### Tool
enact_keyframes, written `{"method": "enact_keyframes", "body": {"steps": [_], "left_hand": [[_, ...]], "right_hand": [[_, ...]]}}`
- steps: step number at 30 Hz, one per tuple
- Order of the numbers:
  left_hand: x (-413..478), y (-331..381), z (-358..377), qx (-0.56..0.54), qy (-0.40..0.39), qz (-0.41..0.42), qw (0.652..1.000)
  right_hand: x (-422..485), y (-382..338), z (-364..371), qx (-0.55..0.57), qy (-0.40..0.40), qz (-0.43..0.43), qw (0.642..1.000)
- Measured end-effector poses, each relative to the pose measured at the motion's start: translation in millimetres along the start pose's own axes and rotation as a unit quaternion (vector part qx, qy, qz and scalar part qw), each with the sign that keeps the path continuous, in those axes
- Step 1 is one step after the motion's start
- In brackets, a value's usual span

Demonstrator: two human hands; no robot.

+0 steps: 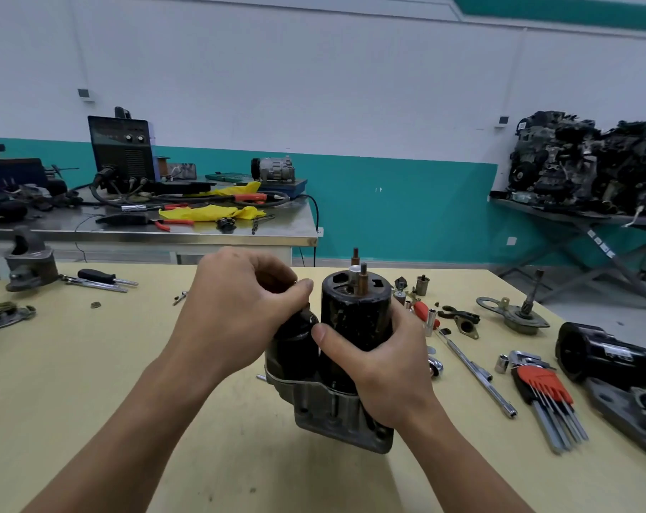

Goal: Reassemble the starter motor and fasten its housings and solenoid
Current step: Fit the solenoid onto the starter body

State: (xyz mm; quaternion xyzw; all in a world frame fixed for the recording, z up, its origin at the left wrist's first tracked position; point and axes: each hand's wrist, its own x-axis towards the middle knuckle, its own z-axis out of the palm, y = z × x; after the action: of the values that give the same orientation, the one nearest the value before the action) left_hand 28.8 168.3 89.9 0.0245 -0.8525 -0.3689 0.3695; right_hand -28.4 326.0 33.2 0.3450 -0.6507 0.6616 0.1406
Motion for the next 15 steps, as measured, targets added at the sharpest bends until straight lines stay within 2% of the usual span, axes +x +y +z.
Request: {"method": "enact_keyframes", "body": {"steps": [9,15], "left_hand": [[-9,-3,9,-0.017,0.059,-0.021,0.998],[-10,-8,12,-0.156,0.035,-0.088,0.983]], "right_hand": [[-1,1,0,-0.001,0.006,0.009,1.000],[-1,2,0,-0.001,0.012,0.009,1.000]]}}
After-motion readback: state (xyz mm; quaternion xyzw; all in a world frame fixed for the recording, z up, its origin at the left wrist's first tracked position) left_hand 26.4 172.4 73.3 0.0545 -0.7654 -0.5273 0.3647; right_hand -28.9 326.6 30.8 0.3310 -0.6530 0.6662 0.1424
